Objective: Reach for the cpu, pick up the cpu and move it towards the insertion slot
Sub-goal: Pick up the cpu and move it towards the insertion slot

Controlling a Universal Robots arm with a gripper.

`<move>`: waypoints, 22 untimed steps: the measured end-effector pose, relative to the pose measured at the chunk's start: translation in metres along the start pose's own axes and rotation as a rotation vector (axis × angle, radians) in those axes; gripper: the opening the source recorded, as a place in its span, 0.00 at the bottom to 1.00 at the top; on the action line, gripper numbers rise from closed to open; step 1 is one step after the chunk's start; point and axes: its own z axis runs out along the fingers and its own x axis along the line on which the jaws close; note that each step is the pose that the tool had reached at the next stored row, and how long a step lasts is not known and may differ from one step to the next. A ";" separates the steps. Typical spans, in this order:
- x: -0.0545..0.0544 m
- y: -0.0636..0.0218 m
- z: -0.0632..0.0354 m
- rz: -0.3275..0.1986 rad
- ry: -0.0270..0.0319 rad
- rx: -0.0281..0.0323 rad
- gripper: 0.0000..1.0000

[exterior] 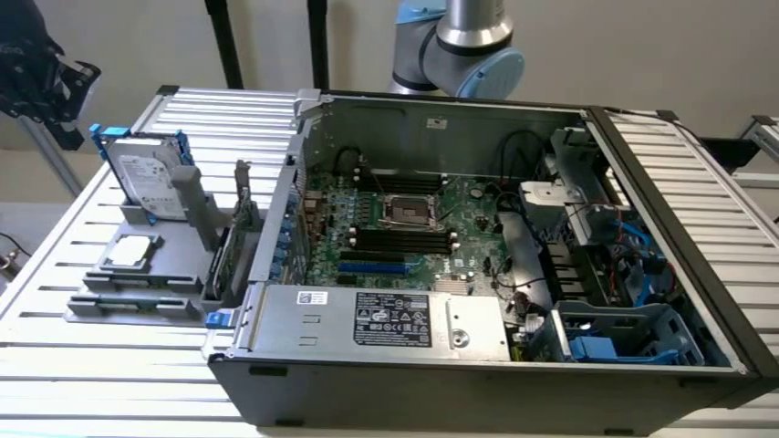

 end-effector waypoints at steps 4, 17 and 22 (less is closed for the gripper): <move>0.000 0.0000 0.0000 0.000 0.0000 0.0000 0.11; 0.000 0.0000 0.0000 0.000 0.0000 0.0000 0.53; 0.000 0.0000 0.0007 0.000 0.0001 0.0001 0.65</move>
